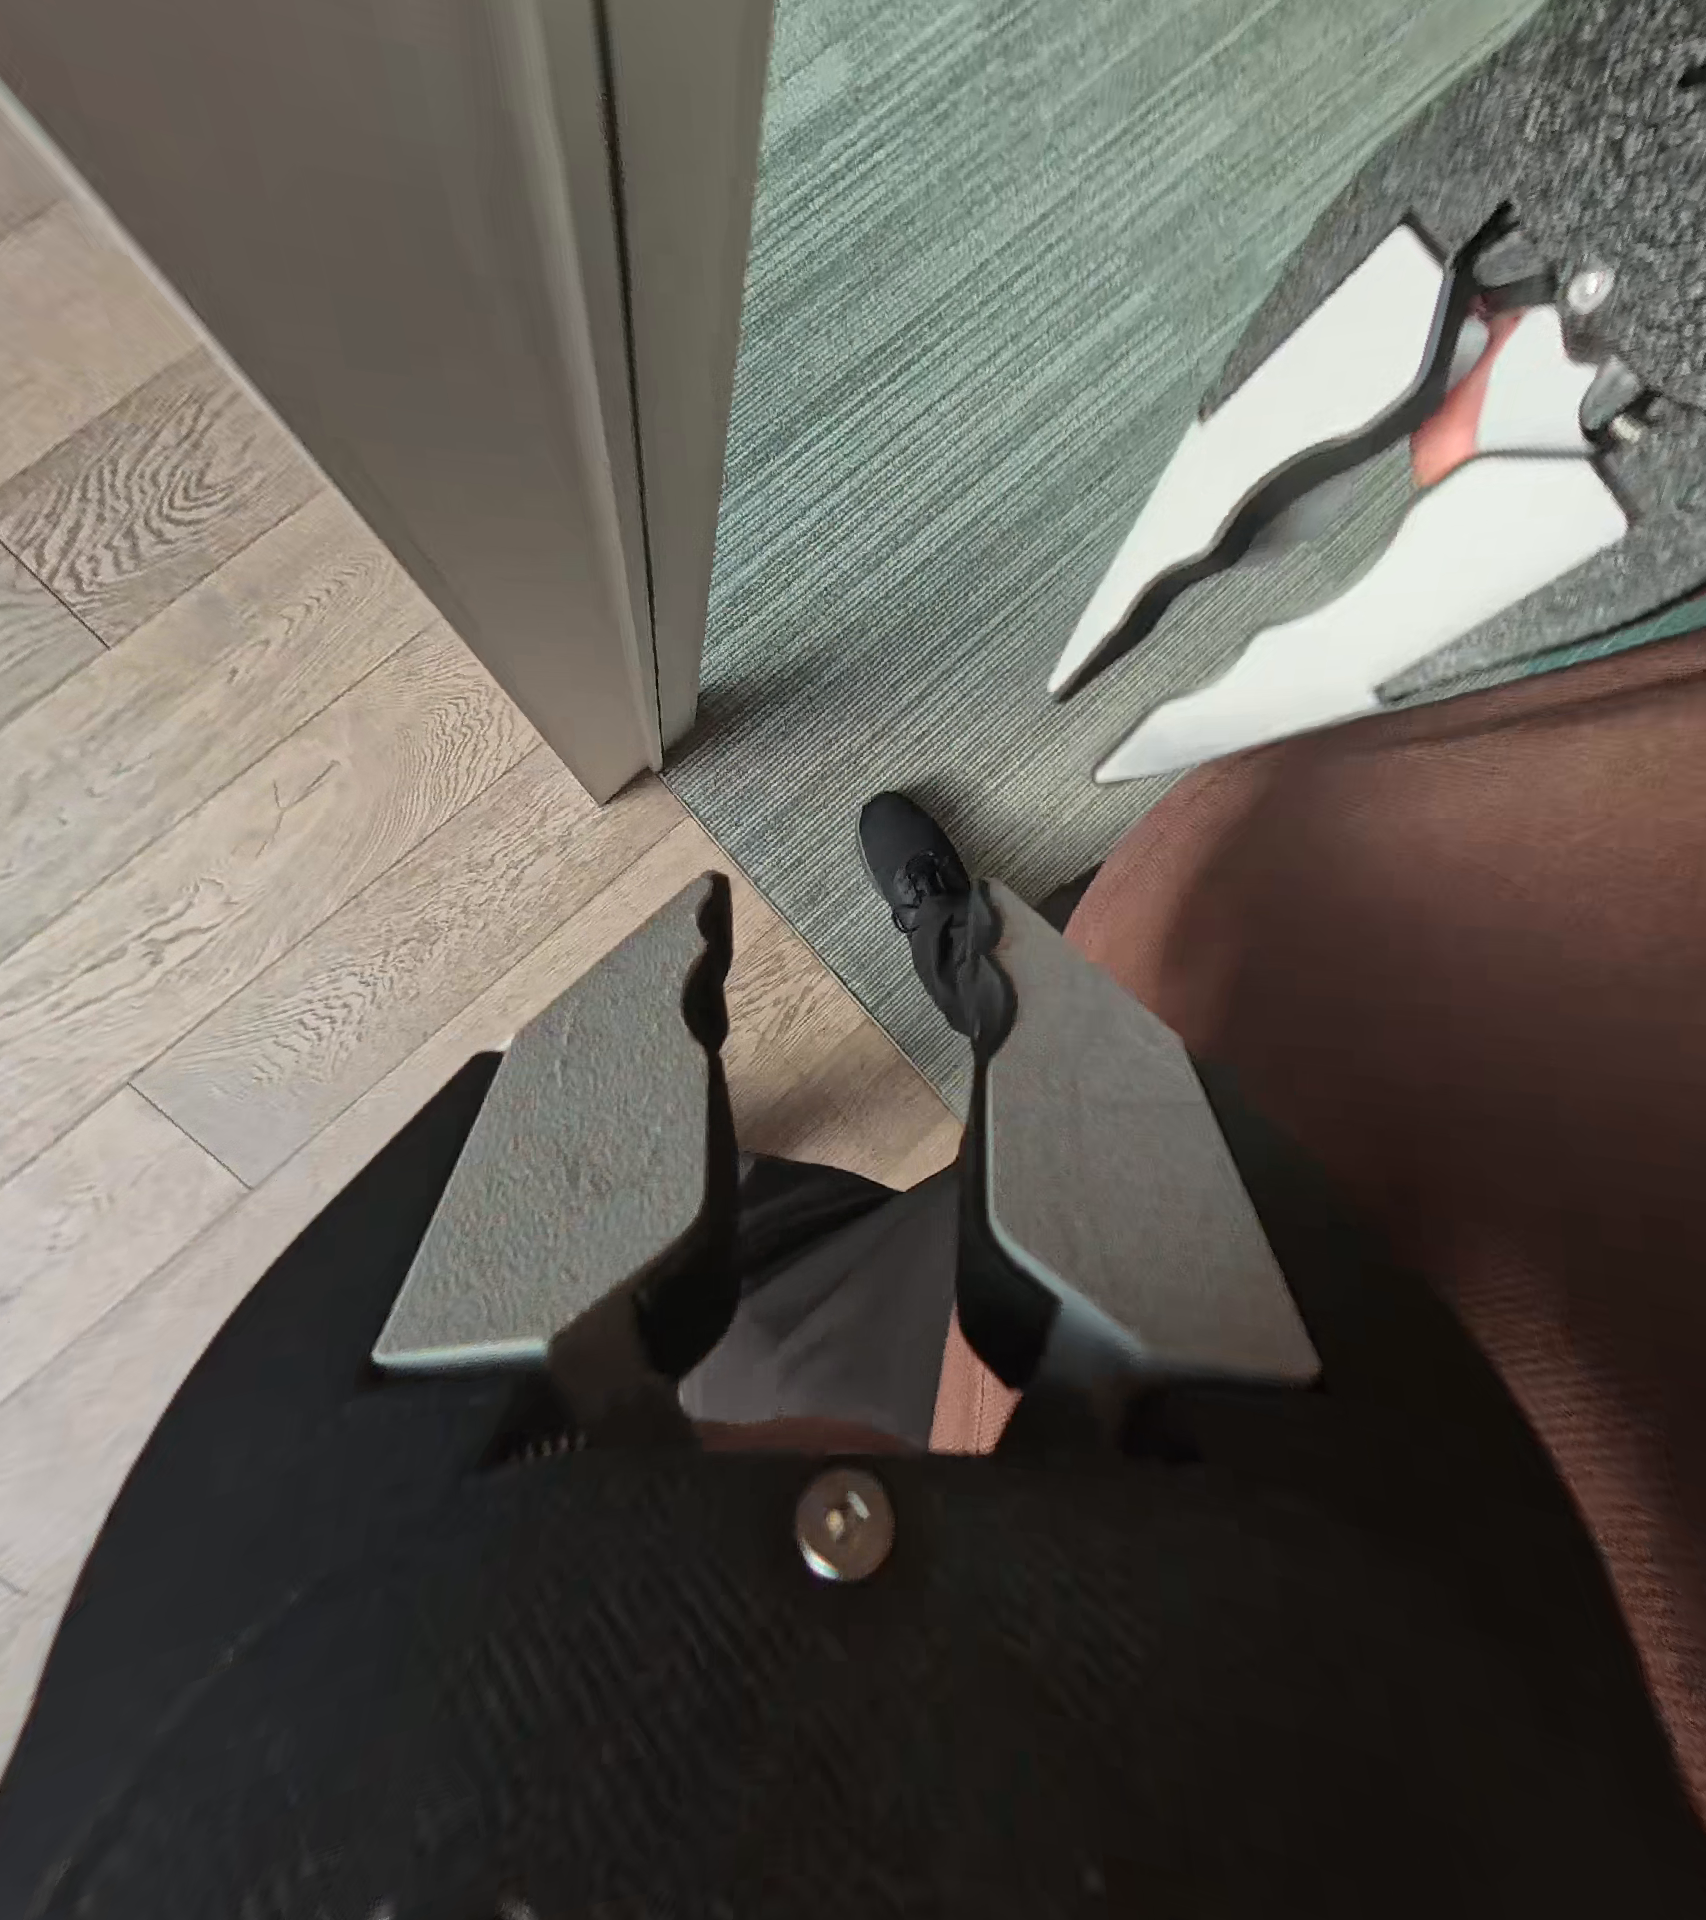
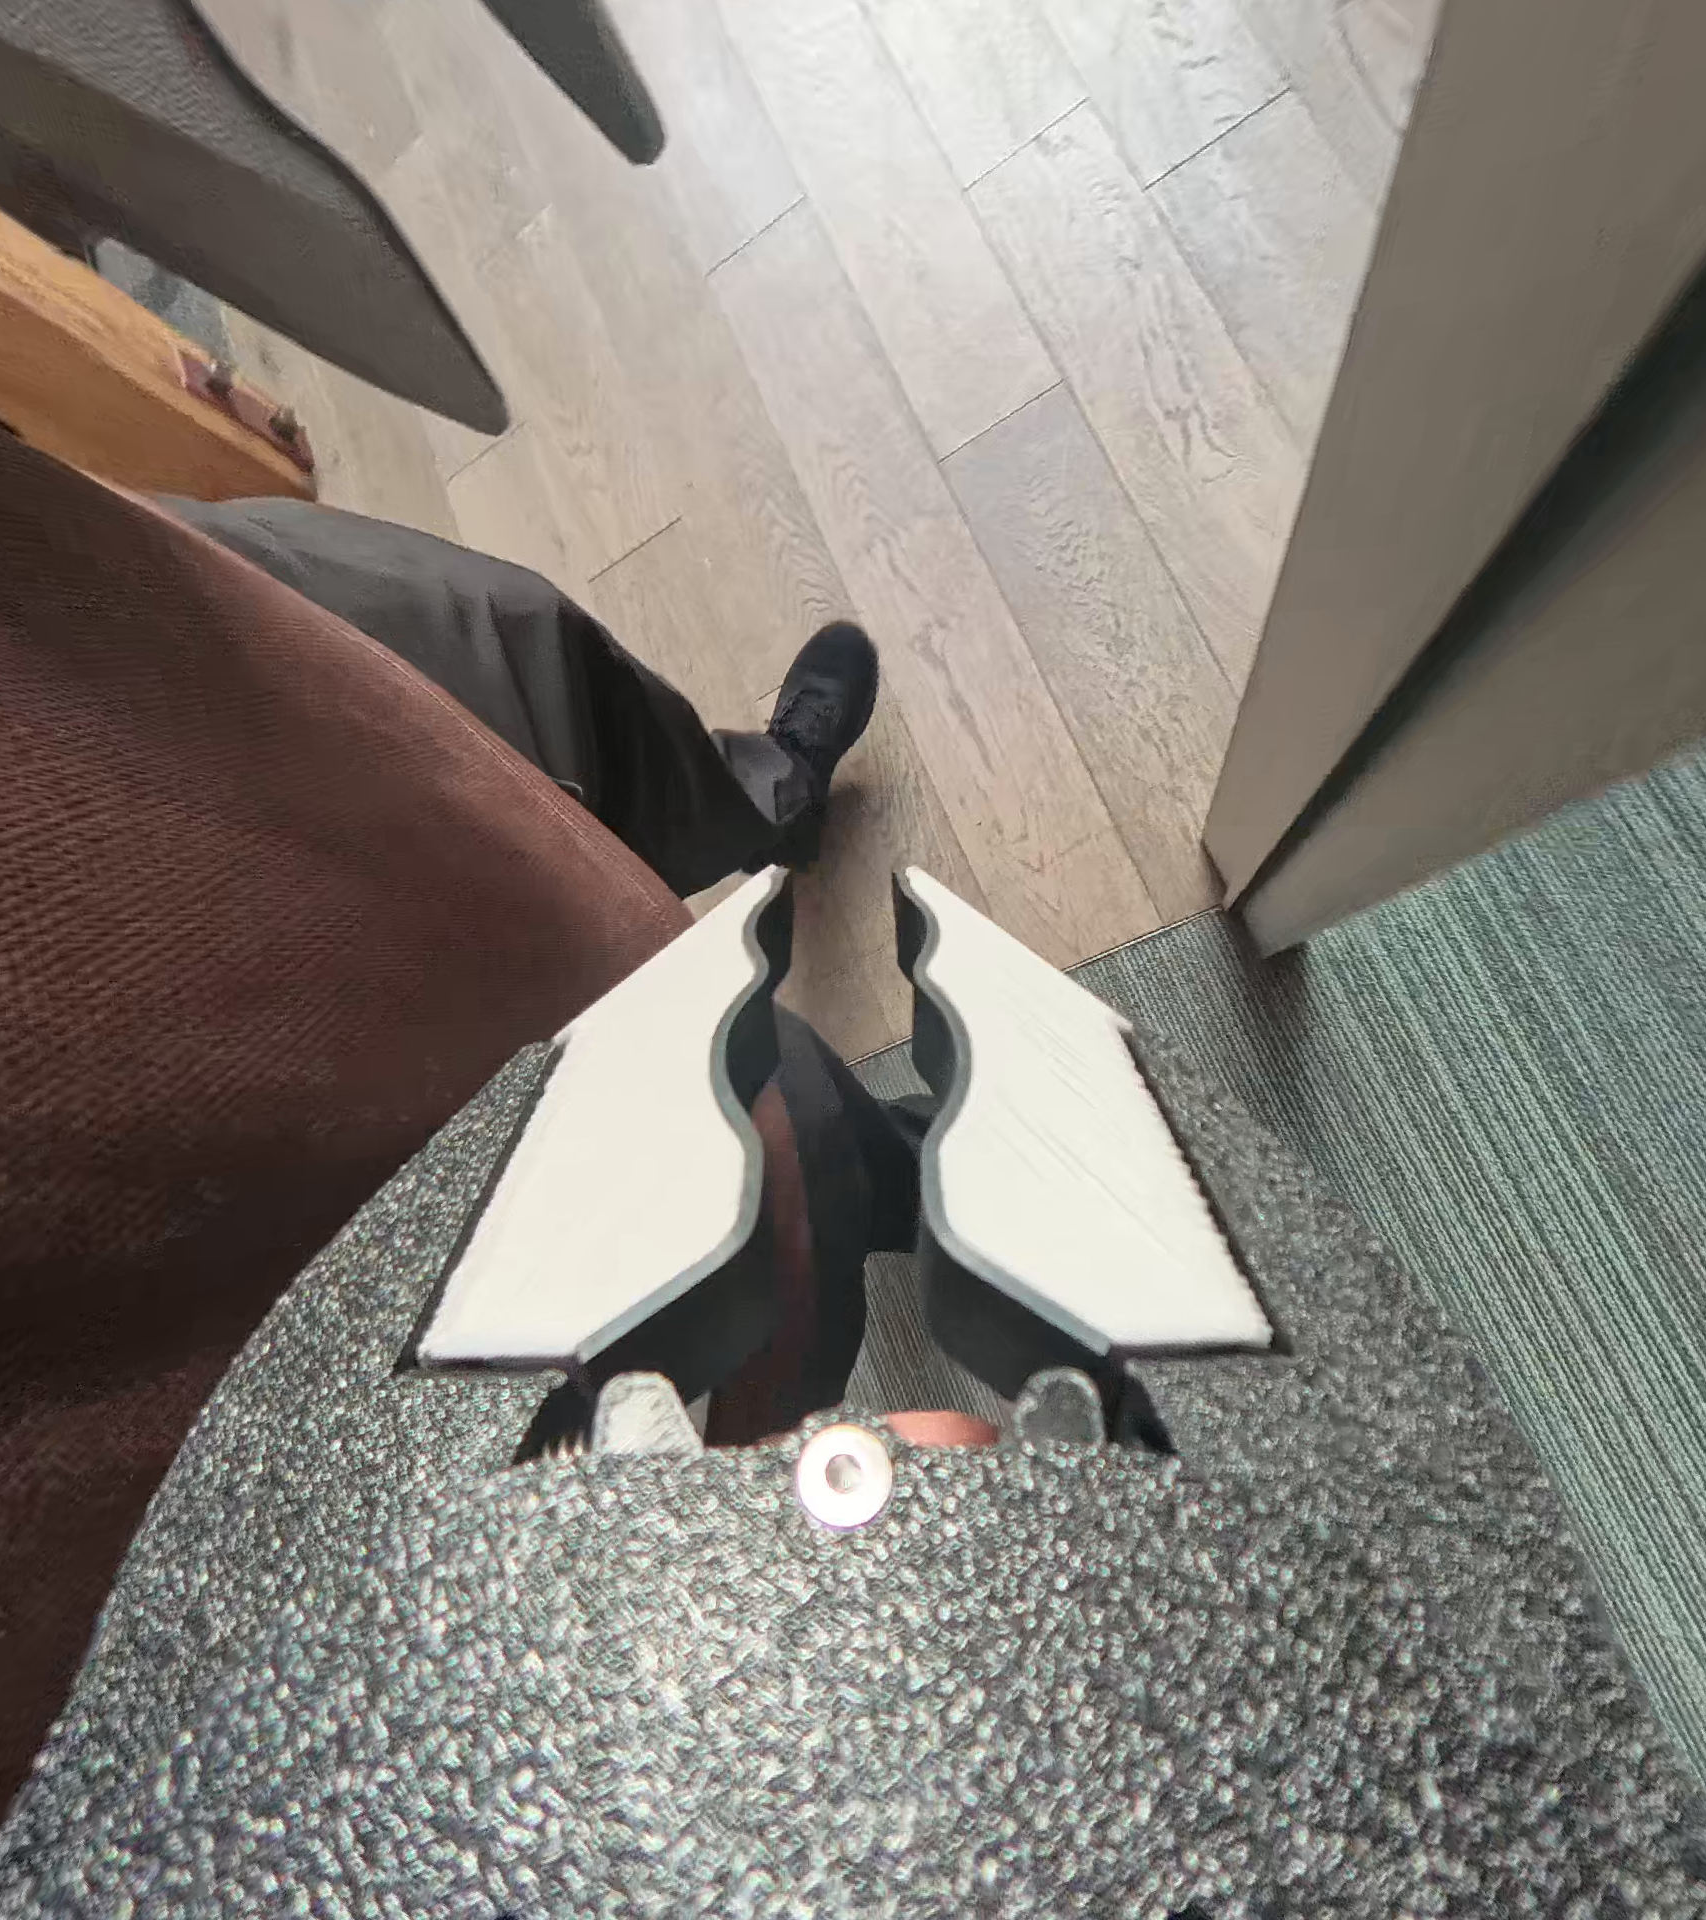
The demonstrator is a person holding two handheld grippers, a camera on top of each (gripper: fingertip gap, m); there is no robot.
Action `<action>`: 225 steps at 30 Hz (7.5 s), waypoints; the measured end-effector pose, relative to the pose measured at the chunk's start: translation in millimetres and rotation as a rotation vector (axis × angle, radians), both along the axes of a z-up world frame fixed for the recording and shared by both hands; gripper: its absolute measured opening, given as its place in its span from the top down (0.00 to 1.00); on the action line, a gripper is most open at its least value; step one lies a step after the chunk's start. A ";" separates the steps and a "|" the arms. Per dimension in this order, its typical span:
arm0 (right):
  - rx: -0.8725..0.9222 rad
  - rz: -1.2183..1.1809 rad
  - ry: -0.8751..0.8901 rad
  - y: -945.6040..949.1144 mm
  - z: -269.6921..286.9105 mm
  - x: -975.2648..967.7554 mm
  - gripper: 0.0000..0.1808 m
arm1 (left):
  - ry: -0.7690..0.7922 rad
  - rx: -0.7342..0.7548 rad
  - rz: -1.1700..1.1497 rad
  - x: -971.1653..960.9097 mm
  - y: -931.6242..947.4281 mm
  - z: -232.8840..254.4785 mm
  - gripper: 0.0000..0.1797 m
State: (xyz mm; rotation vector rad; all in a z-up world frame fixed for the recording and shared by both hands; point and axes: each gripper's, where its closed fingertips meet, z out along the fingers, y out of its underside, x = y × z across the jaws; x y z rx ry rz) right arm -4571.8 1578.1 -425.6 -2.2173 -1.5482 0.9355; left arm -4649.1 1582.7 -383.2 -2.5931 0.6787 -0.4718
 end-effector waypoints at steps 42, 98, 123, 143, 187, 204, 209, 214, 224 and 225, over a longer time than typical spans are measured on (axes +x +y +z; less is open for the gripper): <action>0.003 -0.059 0.113 516.5 32.6 -634.9 0.63 | 0.041 0.003 0.263 -589.8 440.2 13.2 0.53; 0.305 -0.313 -0.076 1870.0 74.0 -867.2 0.59 | -0.228 0.081 -0.029 -820.4 1801.1 7.0 0.66; 0.066 -0.076 0.101 2368.9 14.3 -1206.0 0.97 | -0.035 -0.062 -0.082 -1149.1 2319.9 -2.0 0.72; 0.174 0.243 0.006 2709.9 54.0 -1546.6 0.93 | -0.221 0.053 0.177 -1437.8 2651.7 -4.6 0.74; 0.287 1.369 -0.148 2994.4 35.6 -2213.8 0.86 | -0.201 -0.038 1.398 -1856.5 2798.2 31.0 0.72; 0.117 1.461 -0.572 2994.0 -3.6 -2153.5 0.77 | -0.212 -0.067 1.428 -1852.7 2790.8 23.5 0.72; 0.140 1.421 -0.612 2994.9 -13.5 -2155.2 0.88 | -0.213 -0.066 1.409 -1856.2 2792.4 23.1 0.71; 0.091 1.401 -0.543 2992.0 -6.5 -2156.8 0.99 | -0.209 -0.058 1.403 -1853.8 2790.6 24.5 0.72; 0.178 1.395 -0.575 2987.1 -14.1 -2154.8 0.86 | -0.216 -0.053 1.430 -1845.5 2779.9 20.9 0.72; 0.185 1.403 -0.579 2985.3 -14.7 -2154.3 0.86 | -0.216 -0.049 1.434 -1845.0 2779.8 20.5 0.72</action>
